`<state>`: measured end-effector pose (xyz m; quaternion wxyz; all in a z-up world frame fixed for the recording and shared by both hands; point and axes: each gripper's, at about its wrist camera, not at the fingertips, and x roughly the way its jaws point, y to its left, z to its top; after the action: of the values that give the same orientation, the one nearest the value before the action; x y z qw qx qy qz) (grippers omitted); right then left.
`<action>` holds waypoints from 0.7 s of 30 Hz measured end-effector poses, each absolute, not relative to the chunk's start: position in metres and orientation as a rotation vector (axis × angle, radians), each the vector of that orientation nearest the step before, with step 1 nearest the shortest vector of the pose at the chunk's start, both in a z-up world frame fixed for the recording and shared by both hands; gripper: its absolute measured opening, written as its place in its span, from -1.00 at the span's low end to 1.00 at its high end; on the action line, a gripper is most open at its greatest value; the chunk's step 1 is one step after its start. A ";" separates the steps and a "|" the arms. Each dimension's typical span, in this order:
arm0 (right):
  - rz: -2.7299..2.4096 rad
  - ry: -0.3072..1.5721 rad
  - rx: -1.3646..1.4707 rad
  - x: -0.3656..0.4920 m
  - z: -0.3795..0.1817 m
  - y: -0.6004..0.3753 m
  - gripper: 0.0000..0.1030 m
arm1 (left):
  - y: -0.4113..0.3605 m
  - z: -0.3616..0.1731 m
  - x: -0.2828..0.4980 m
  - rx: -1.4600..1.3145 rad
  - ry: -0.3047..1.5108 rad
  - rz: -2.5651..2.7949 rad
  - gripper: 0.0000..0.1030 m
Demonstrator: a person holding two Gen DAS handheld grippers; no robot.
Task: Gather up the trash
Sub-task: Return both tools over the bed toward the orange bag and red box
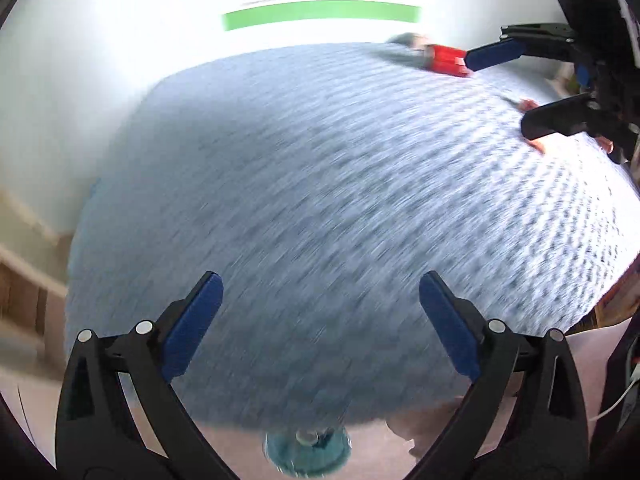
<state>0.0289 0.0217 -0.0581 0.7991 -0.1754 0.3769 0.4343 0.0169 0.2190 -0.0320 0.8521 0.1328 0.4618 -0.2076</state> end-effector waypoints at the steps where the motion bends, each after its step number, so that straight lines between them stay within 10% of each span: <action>1: 0.861 0.818 -0.339 0.030 -0.059 0.000 0.69 | 0.205 -0.032 0.025 0.295 0.967 -0.483 0.87; 21: 0.404 0.892 -0.161 0.006 -0.086 -0.301 0.69 | -0.060 -0.039 0.066 0.494 0.867 -0.944 0.87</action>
<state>0.0063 -0.3007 -0.0859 0.8793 -0.0770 0.4281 0.1939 0.0658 -0.0597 -0.0390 0.7732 0.2281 0.4002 -0.4359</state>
